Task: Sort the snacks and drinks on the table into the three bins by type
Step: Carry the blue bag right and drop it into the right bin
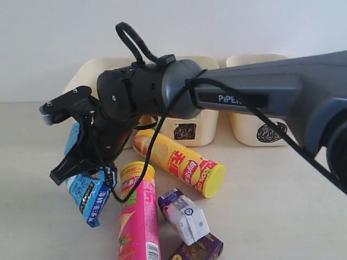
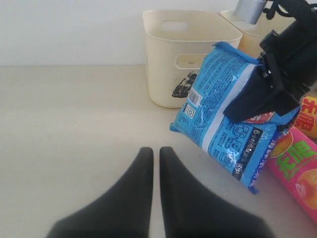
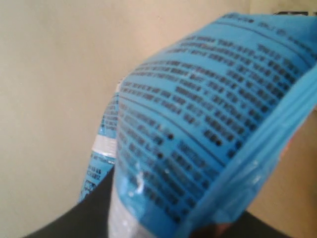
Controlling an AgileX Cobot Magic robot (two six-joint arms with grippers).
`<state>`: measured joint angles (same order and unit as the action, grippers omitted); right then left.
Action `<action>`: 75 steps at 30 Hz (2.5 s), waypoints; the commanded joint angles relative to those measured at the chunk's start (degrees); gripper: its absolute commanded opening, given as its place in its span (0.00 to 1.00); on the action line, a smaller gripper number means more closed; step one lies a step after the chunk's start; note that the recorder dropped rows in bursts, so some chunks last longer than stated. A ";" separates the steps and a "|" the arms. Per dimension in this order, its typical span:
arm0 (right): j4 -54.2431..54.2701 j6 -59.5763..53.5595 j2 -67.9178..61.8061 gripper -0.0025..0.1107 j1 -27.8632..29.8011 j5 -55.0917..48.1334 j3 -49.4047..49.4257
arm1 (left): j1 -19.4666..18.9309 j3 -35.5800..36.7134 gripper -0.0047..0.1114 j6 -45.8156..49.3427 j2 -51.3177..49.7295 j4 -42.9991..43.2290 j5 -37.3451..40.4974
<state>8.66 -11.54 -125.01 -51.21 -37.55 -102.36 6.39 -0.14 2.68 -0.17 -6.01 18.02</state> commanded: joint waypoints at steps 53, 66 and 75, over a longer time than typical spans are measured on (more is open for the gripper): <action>40.16 -48.18 15.82 0.02 46.71 13.98 9.28 | -0.13 0.14 0.07 0.07 0.17 -0.18 -0.41; 30.97 -50.94 6.94 0.02 46.71 16.82 5.39 | -0.13 0.14 0.07 0.07 0.17 -0.18 -0.41; 29.35 -48.17 5.54 0.65 46.71 15.62 5.39 | -0.13 0.14 0.07 0.07 0.17 -0.18 -0.41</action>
<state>38.72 -61.76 -119.82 -4.67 -22.11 -96.39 6.39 -0.14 2.68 -0.17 -6.01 18.02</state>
